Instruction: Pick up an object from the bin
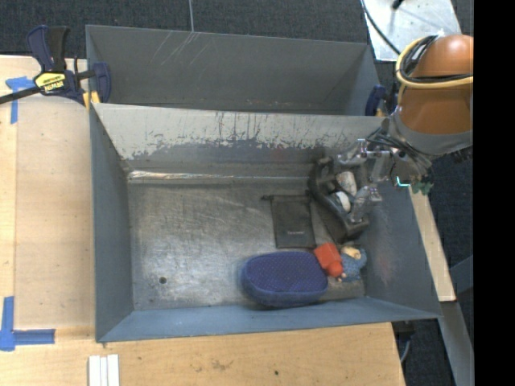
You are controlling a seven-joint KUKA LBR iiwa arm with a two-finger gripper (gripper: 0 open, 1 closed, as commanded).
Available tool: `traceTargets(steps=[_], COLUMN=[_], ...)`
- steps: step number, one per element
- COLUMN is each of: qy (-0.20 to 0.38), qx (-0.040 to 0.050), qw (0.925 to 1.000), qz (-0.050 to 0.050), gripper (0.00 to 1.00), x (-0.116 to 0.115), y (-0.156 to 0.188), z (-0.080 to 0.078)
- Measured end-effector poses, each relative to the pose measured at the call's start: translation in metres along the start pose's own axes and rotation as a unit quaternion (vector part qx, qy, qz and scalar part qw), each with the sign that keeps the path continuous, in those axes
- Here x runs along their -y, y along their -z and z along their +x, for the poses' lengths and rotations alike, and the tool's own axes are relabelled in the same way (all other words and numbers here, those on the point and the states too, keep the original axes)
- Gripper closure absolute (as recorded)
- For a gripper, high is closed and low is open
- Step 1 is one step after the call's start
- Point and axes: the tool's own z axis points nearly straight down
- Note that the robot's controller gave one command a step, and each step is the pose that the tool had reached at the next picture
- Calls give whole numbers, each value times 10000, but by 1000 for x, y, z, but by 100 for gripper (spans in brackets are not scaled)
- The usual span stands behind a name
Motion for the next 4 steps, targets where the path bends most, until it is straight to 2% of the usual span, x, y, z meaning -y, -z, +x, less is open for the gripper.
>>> traceTargets(steps=[1, 2, 3, 4], qy=[-611, -314, 850, 862], qx=[133, 53, 117, 206], qw=[9980, 9995, 9963, 9960], qz=[0, -3, -78, -64], gripper=[0, 0, 0, 100], x=[-1, -46, -16, -17], y=[-60, -34, -89, -86], z=[43, -7, 12, 7])
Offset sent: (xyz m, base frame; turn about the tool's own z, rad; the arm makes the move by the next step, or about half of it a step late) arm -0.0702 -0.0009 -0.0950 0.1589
